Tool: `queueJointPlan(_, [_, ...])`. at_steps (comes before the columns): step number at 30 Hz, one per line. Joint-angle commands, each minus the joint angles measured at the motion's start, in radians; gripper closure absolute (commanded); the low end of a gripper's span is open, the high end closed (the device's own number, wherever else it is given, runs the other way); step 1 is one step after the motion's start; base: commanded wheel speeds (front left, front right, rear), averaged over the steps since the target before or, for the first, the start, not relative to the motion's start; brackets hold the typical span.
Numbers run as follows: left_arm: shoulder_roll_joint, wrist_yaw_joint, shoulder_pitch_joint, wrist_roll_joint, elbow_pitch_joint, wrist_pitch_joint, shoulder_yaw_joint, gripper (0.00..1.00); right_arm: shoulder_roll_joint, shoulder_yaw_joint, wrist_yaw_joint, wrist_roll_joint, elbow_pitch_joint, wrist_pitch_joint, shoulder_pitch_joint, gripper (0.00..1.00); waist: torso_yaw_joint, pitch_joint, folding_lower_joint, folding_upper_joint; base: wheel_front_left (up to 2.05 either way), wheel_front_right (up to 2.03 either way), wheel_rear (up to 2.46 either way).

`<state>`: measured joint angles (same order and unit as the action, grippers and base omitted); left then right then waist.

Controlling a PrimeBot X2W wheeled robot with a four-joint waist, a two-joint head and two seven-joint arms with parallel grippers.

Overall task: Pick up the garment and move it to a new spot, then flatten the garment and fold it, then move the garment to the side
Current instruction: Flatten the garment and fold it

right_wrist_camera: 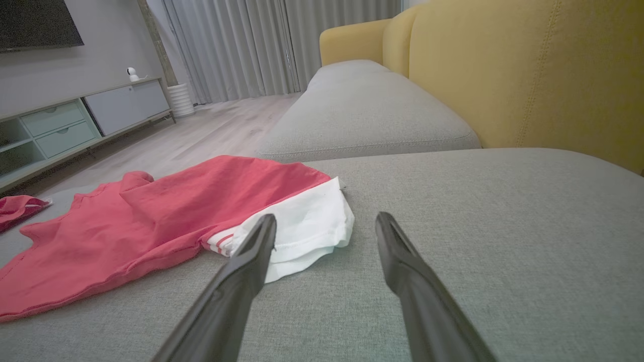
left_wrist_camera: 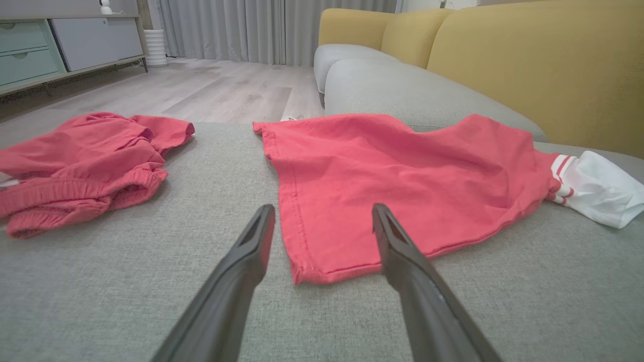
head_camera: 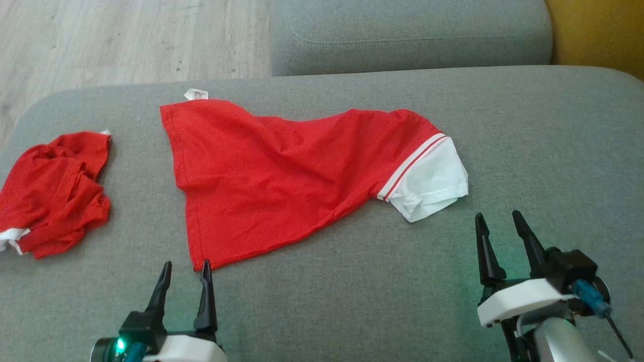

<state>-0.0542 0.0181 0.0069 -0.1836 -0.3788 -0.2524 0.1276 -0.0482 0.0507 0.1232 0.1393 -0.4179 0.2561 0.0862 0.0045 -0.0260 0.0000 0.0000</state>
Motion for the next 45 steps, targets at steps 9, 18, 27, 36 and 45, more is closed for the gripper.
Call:
queueJointPlan(9, [0.004,0.025,-0.112,-0.049,-0.056,-0.009,-0.019,0.00,-0.002,0.014,0.008,-0.024,0.037,0.006,0.038,0.00,-0.008,-0.066,0.0000,0.0000,0.00,0.00,0.00])
queueJointPlan(18, [0.004,0.017,-0.193,-0.201,-0.235,-0.009,-0.005,0.00,-0.002,0.007,0.008,-0.043,0.043,0.006,0.066,0.00,-0.029,-0.130,0.0000,0.0000,0.00,0.00,0.00])
queueJointPlan(27, [0.004,0.062,-0.254,-0.311,-0.369,-0.009,0.071,0.00,-0.002,-0.007,0.008,-0.049,0.047,0.006,0.080,0.00,-0.032,-0.161,0.0000,0.0000,0.00,0.00,0.00])
queueJointPlan(36, [0.004,0.090,-0.316,-0.369,-0.391,-0.009,0.159,1.00,-0.003,-0.023,0.008,-0.047,0.003,0.006,0.151,0.00,-0.009,-0.191,0.0000,0.0000,0.00,0.00,0.00])
queueJointPlan(45, [0.004,0.085,-0.318,-0.335,-0.344,-0.009,0.184,1.00,-0.020,-0.061,0.008,-0.065,-0.203,0.005,0.311,0.00,0.049,-0.231,0.0000,0.0000,0.00,0.00,0.00])
